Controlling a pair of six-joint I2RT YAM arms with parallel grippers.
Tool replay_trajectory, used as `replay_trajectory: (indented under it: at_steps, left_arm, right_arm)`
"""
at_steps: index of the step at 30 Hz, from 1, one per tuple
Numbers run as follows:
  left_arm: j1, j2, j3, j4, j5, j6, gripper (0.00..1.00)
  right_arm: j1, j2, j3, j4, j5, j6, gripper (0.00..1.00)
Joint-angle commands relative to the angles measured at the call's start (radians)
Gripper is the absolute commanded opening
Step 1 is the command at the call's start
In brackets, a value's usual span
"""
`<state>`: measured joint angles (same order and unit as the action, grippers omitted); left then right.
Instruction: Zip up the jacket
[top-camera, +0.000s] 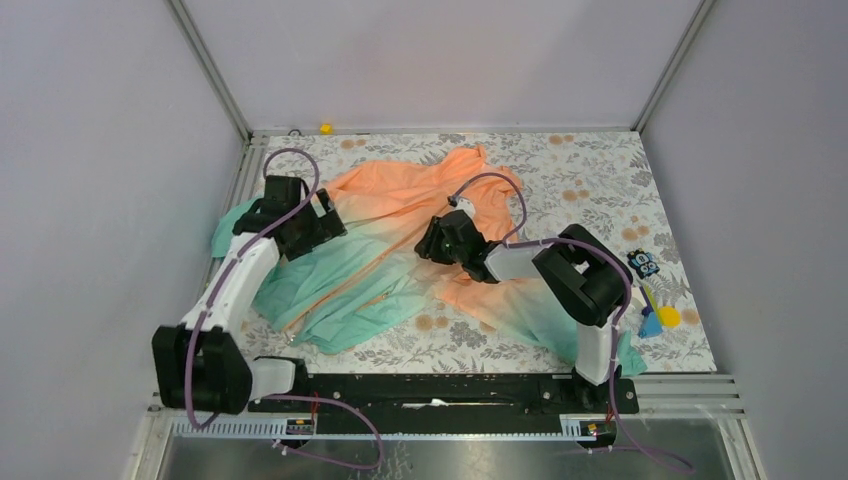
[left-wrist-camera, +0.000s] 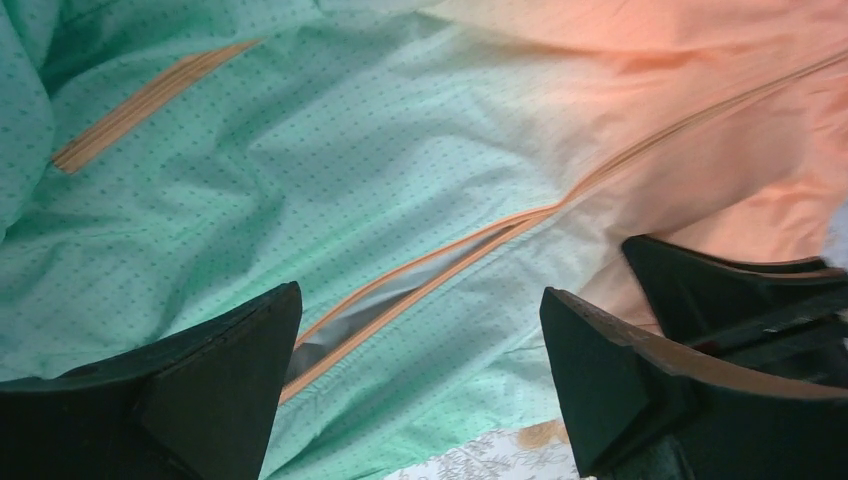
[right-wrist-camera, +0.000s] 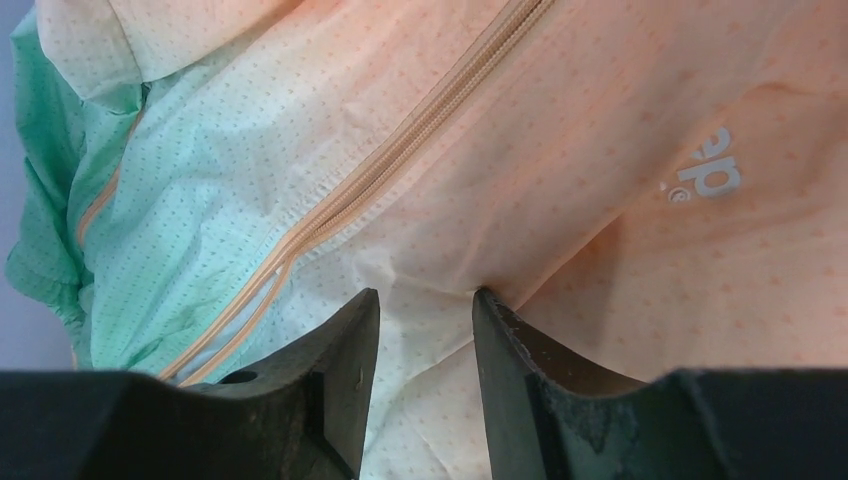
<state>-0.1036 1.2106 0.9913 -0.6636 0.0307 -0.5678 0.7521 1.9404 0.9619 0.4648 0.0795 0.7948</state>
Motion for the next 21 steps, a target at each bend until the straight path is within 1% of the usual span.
replay_trajectory:
  at_steps: [1, 4, 5, 7, 11, 14, 16, 18, 21]
  left_arm:
    - [0.018, 0.149, 0.038, 0.010, 0.076, 0.100, 0.99]
    - [0.018, 0.293, 0.070, 0.068, 0.087, 0.120, 0.99]
    - [0.018, 0.360, 0.087, 0.086, 0.103, 0.115, 0.97]
    - [0.018, 0.443, 0.115, 0.133, 0.141, 0.092, 0.95]
    - [0.018, 0.547, 0.140, 0.255, 0.210, 0.020, 0.94]
    - [0.015, 0.619, 0.163, 0.322, 0.247, -0.041, 0.94]
    - [0.011, 0.666, 0.184, 0.360, 0.276, -0.076, 0.94]
    - [0.006, 0.705, 0.223, 0.378, 0.283, -0.088, 0.94]
    - [0.004, 0.744, 0.305, 0.334, 0.262, -0.059, 0.94]
  right_arm:
    - [-0.044, 0.019, 0.002, -0.040, -0.021, -0.036, 0.48]
    - [-0.070, 0.020, -0.008, -0.023, -0.042, -0.022, 0.48]
    - [-0.076, 0.021, -0.007, -0.023, -0.043, -0.022, 0.48]
    - [-0.098, 0.027, -0.002, -0.024, -0.049, -0.015, 0.48]
    - [-0.154, 0.037, 0.018, -0.031, -0.054, -0.007, 0.50]
    - [-0.185, 0.069, 0.085, -0.089, -0.026, -0.034, 0.52]
    - [-0.205, 0.098, 0.132, -0.128, -0.036, -0.042, 0.53]
    - [-0.230, 0.132, 0.178, -0.156, -0.072, -0.052, 0.54]
    - [-0.261, 0.160, 0.228, -0.200, -0.110, -0.067, 0.56]
